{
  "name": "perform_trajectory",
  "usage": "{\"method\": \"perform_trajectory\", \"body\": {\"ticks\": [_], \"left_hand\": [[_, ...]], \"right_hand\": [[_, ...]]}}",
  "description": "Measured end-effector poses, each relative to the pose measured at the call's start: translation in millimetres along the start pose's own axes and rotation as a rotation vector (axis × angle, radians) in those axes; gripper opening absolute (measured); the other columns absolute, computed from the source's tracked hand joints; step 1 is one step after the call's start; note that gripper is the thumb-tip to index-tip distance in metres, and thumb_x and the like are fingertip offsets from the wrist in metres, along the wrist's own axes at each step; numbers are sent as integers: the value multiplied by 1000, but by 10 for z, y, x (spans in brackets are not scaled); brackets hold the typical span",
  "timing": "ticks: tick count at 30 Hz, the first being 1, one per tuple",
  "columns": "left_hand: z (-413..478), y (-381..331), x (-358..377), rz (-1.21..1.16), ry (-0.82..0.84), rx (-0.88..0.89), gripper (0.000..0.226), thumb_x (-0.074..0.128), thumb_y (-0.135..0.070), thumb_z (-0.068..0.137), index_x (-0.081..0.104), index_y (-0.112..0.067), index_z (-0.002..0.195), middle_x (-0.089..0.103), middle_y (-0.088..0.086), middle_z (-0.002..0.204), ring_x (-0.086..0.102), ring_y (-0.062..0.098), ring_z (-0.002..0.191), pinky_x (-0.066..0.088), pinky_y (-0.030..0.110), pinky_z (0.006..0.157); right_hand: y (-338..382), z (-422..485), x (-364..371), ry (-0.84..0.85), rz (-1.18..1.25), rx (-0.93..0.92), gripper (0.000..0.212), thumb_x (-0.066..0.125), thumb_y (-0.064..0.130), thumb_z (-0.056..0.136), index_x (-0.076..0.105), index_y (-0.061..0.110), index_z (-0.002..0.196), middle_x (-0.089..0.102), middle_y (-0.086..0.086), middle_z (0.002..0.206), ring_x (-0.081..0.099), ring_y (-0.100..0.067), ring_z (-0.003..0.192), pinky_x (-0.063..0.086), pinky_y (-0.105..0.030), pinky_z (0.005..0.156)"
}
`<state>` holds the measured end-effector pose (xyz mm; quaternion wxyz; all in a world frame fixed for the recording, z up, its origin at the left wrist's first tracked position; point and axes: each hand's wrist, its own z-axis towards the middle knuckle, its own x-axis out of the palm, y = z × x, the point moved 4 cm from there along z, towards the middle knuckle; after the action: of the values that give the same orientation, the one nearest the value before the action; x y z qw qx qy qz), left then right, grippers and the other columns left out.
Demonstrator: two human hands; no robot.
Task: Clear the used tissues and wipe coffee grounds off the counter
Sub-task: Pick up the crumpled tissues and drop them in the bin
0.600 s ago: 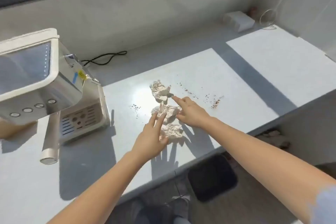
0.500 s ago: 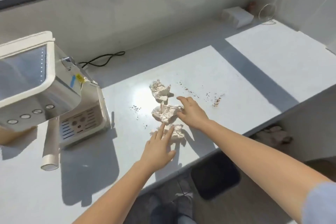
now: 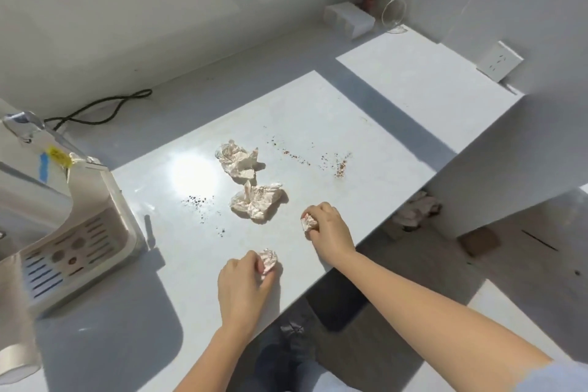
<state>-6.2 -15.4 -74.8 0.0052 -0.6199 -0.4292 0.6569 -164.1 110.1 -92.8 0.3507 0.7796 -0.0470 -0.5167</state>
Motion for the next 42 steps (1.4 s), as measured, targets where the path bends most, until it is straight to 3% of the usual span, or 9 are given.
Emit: {"method": "perform_trajectory", "body": {"ticks": [6, 11, 16, 22, 26, 29, 32, 35, 42], "left_hand": [[-21, -78, 112, -53, 26, 25, 36, 65, -25, 78, 33, -28, 64, 43, -8, 58, 42, 15, 57, 31, 30, 63], [-161, -416, 351, -37, 271, 223, 16, 61, -14, 74, 47, -21, 76, 51, -11, 76, 50, 14, 63, 38, 28, 63], [-418, -864, 771, -54, 558, 306, 7, 50, -22, 71, 48, -29, 74, 58, -11, 73, 53, 9, 69, 38, 20, 62], [-696, -892, 1659, -468, 736, -323, 23, 69, -19, 84, 54, -8, 70, 61, 5, 60, 54, 16, 56, 46, 29, 56], [-621, -555, 2255, -586, 737, -766, 17, 58, -8, 90, 59, 6, 100, 66, 20, 91, 63, 37, 85, 50, 45, 84], [-484, -451, 2540, -639, 781, -893, 34, 49, -16, 95, 53, 5, 122, 66, 14, 91, 59, 30, 84, 46, 42, 84], [-324, -443, 2724, -653, 788, -895, 44, 41, -27, 99, 44, -1, 133, 52, 20, 134, 52, 35, 119, 40, 44, 97], [-262, -423, 2835, -779, 767, -956, 51, 33, -38, 100, 28, -17, 145, 37, 9, 150, 42, 30, 133, 31, 43, 109], [-461, -283, 2744, -589, 824, -769, 52, 31, -44, 99, 22, -26, 147, 32, -4, 152, 41, 17, 132, 25, 39, 114]], "right_hand": [[-40, -474, 123, -129, 76, 11, 22, 58, 1, 82, 59, 17, 96, 51, 7, 98, 47, -12, 94, 37, -21, 72], [-79, -889, 268, -28, 123, -67, 34, 51, -11, 74, 58, 20, 88, 50, 11, 99, 40, -4, 96, 37, -14, 81], [-809, -1247, 186, -74, 342, 281, 35, 47, -8, 74, 60, 23, 83, 52, 12, 89, 48, -5, 89, 41, -19, 76], [-1860, -1594, 345, -200, 703, 824, 36, 54, -5, 75, 57, 31, 76, 63, 5, 80, 57, -15, 74, 42, -12, 58], [-2326, -1481, 642, -259, 964, 1129, 27, 57, 0, 82, 54, 22, 98, 59, -1, 98, 56, -15, 76, 42, -16, 53], [-2507, -1306, 788, -302, 1103, 1247, 32, 56, -2, 85, 53, 15, 112, 54, -1, 100, 51, -10, 69, 38, -10, 43], [-2596, -1131, 945, -250, 1233, 1264, 43, 56, 2, 87, 47, 16, 126, 55, -4, 112, 56, -18, 92, 49, -20, 67], [-2661, -1072, 1090, -258, 1389, 1311, 50, 51, 8, 94, 37, 20, 140, 46, -5, 134, 50, -23, 115, 48, -39, 98], [-2648, -1238, 1322, -275, 1277, 1336, 47, 47, 10, 94, 39, 20, 139, 43, -4, 143, 47, -21, 121, 44, -38, 103]]}}
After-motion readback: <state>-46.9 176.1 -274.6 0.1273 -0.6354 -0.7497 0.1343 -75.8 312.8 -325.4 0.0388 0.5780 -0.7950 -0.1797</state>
